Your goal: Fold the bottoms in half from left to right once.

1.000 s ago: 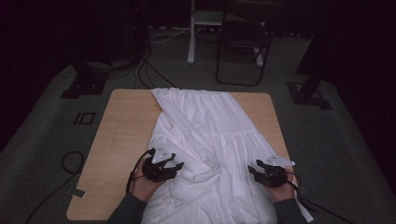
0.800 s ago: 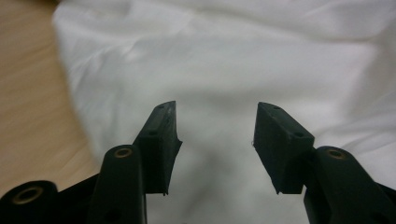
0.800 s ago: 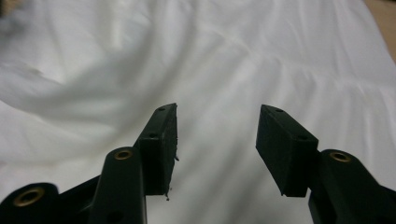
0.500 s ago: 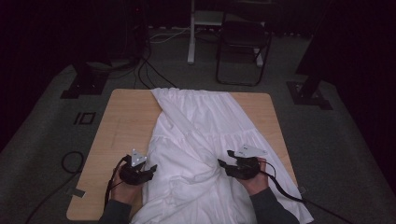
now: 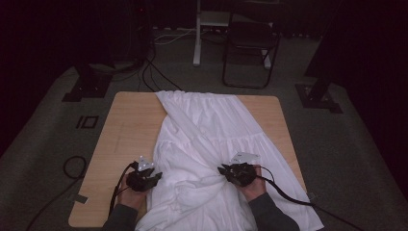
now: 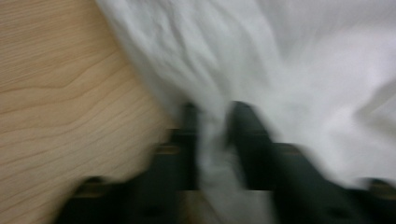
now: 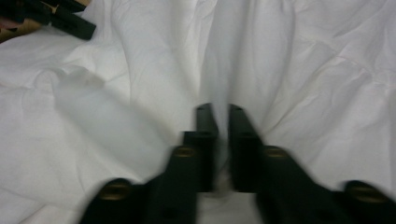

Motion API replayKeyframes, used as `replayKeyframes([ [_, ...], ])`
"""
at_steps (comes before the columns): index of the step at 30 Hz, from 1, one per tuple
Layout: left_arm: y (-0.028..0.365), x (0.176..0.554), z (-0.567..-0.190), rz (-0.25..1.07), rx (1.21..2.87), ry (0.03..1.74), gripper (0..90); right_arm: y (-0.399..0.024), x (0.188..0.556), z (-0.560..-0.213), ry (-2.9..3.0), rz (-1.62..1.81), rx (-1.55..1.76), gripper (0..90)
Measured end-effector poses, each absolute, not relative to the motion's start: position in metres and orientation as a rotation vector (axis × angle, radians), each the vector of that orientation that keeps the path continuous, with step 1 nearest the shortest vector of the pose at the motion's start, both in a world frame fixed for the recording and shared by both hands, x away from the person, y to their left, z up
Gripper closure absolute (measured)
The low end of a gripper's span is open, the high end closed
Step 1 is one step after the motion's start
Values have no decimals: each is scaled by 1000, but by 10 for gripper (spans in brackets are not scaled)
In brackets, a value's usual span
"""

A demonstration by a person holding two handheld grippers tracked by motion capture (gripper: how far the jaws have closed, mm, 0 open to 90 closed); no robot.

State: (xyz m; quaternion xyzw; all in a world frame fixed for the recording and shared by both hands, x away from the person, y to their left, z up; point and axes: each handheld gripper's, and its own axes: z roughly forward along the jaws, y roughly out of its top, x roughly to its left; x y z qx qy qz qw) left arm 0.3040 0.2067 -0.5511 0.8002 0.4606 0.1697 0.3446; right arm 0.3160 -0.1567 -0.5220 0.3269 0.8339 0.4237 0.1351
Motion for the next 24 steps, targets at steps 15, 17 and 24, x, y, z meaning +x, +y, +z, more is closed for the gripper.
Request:
replayKeyframes([
  [15,211,277,-498,780,1971,1235,871,-172,306,-512,2339,1265,941,889],
  [17,205,276,-493,752,1961,1180,869,-179,306,-512,2325,1282,956,889],
  [24,187,278,-486,752,2003,1152,870,-214,292,-476,2127,1387,901,889],
])
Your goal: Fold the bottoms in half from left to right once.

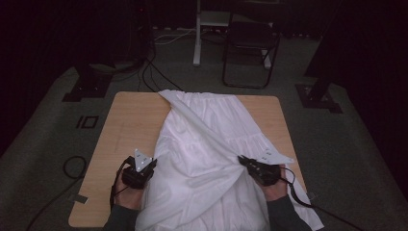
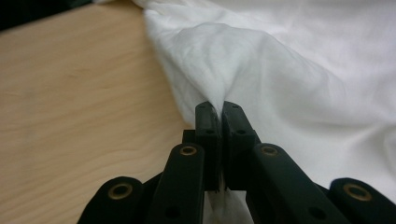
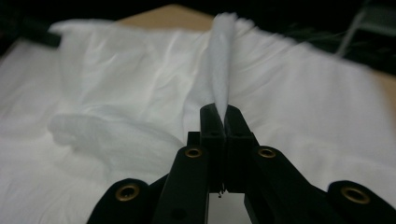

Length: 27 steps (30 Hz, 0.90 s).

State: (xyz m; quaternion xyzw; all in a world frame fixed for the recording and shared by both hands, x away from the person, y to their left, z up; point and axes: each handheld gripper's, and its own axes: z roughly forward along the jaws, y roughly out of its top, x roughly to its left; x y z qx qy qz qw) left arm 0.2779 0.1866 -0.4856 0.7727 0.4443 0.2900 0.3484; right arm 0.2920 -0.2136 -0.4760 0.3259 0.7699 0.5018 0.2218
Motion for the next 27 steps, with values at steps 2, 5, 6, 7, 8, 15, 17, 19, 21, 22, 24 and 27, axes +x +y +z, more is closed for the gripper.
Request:
replayKeyframes([
  [2,182,277,-489,746,2015,1117,837,-241,288,-461,2026,1387,944,889],
  [5,174,278,-497,722,2037,1109,760,-264,287,-459,1967,1379,1009,889],
  [6,172,279,-501,718,2050,1109,709,-282,288,-462,1924,1355,1068,889],
  [7,171,281,-505,709,2062,1109,674,-292,290,-466,1904,1341,1105,889],
  [8,168,285,-513,657,2083,1113,634,-300,292,-471,1895,1326,1143,889],
  [15,149,297,-540,560,2144,1123,415,-320,311,-522,1985,1133,1286,888],
  [17,145,299,-545,557,2162,1135,405,-320,314,-531,2003,1110,1302,887],
  [19,136,304,-554,579,2193,1128,475,-319,322,-555,2050,1048,1357,883],
  [21,137,307,-554,570,2193,1119,684,-317,326,-562,2082,1005,1370,878],
  [22,137,309,-554,584,2193,1128,792,-315,328,-564,2096,991,1376,877],
  [24,139,315,-555,606,2182,1137,845,-311,331,-568,2113,973,1378,878],
  [27,146,327,-554,668,2186,1170,852,-305,332,-568,2122,972,1370,871],
])
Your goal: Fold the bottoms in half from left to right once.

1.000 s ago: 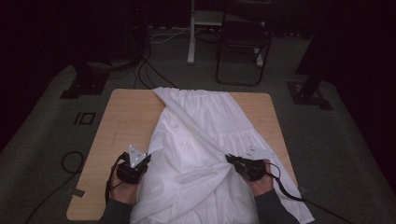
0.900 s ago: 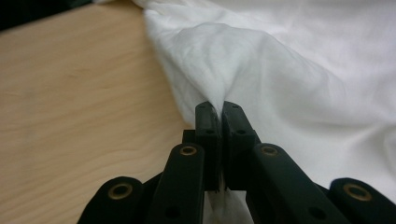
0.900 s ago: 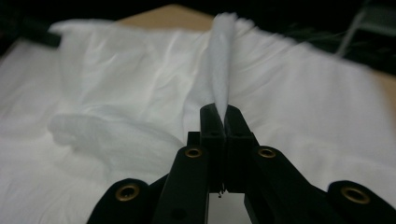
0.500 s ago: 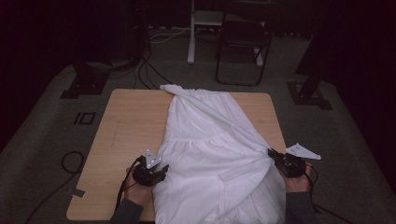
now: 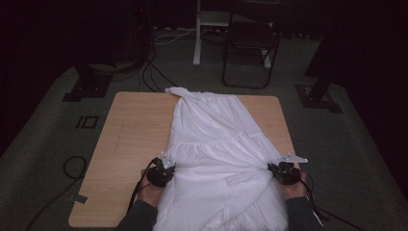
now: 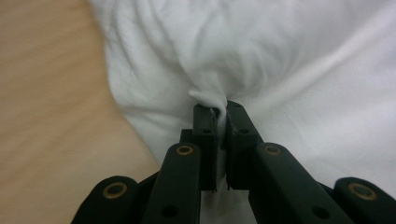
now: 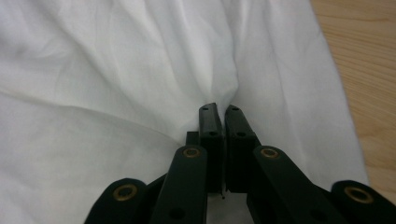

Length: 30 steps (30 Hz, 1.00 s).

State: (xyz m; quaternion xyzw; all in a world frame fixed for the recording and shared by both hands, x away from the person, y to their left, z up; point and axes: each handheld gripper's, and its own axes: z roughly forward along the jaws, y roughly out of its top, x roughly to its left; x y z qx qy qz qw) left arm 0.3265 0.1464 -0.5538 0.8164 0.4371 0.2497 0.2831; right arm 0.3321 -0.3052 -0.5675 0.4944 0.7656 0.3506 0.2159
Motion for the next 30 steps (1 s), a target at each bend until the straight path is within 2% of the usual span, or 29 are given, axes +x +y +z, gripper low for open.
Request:
replayKeyframes([
  [6,168,364,-550,723,2183,1254,855,-291,343,-567,2144,980,1328,855],
  [13,177,414,-545,774,2188,1340,864,-271,376,-566,2144,988,1321,856],
  [18,180,434,-545,767,2136,1398,837,-260,400,-564,2122,934,1331,856],
  [19,180,434,-544,767,2111,1422,798,-258,403,-563,2123,921,1337,838],
  [21,183,429,-540,774,2081,1420,705,-255,407,-559,2124,888,1356,664],
  [23,186,419,-533,757,2050,1383,654,-254,403,-552,2088,921,1345,560],
  [30,193,380,-520,726,2015,1298,605,-224,384,-521,2140,1128,1172,499],
])
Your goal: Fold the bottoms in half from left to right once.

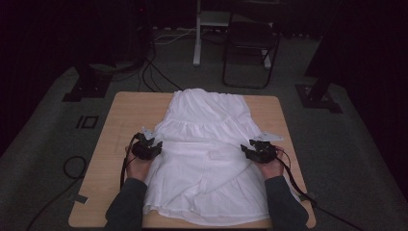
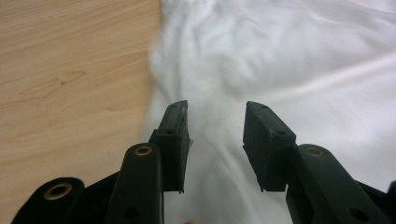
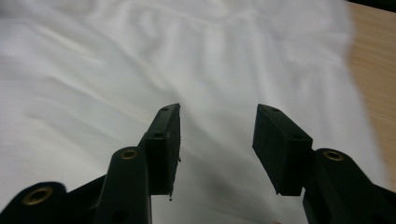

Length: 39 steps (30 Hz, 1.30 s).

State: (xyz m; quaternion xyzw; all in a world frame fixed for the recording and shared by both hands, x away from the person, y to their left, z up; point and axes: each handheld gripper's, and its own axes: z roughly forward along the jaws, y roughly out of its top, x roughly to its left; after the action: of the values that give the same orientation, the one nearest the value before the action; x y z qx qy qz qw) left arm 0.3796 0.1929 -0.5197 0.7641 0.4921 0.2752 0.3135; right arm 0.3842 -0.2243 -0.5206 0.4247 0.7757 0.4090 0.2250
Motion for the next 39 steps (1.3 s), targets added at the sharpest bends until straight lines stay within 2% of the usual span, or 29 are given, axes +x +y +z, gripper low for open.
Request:
replayKeyframes([
  [5,195,355,-526,673,2038,1258,560,-199,388,-533,2232,1101,1136,410],
  [7,199,347,-530,657,2036,1251,553,-196,390,-543,2276,1074,1147,412],
  [8,200,343,-531,641,2039,1253,550,-195,391,-547,2298,1058,1151,436],
  [9,201,339,-533,630,2035,1258,545,-195,391,-550,2314,1049,1144,518],
  [11,203,332,-537,610,2043,1254,541,-197,387,-551,2348,1066,1122,743],
  [12,203,329,-538,603,2050,1256,536,-198,384,-549,2344,1077,1115,812],
  [14,203,323,-540,594,2064,1259,526,-204,374,-542,2320,1101,1094,879],
  [16,201,317,-542,587,2072,1255,512,-213,361,-532,2287,1128,1059,890],
  [25,193,313,-552,584,2146,1236,496,-290,303,-508,2107,1289,1115,892],
  [30,191,313,-553,574,2145,1225,490,-323,285,-521,2064,1328,1182,884],
  [34,191,310,-549,569,2134,1221,487,-324,284,-546,2131,1183,1234,878],
  [36,192,306,-545,579,2117,1213,487,-320,288,-555,2190,1125,1265,815],
  [39,195,300,-539,584,2099,1206,484,-314,293,-556,2199,1086,1271,620],
])
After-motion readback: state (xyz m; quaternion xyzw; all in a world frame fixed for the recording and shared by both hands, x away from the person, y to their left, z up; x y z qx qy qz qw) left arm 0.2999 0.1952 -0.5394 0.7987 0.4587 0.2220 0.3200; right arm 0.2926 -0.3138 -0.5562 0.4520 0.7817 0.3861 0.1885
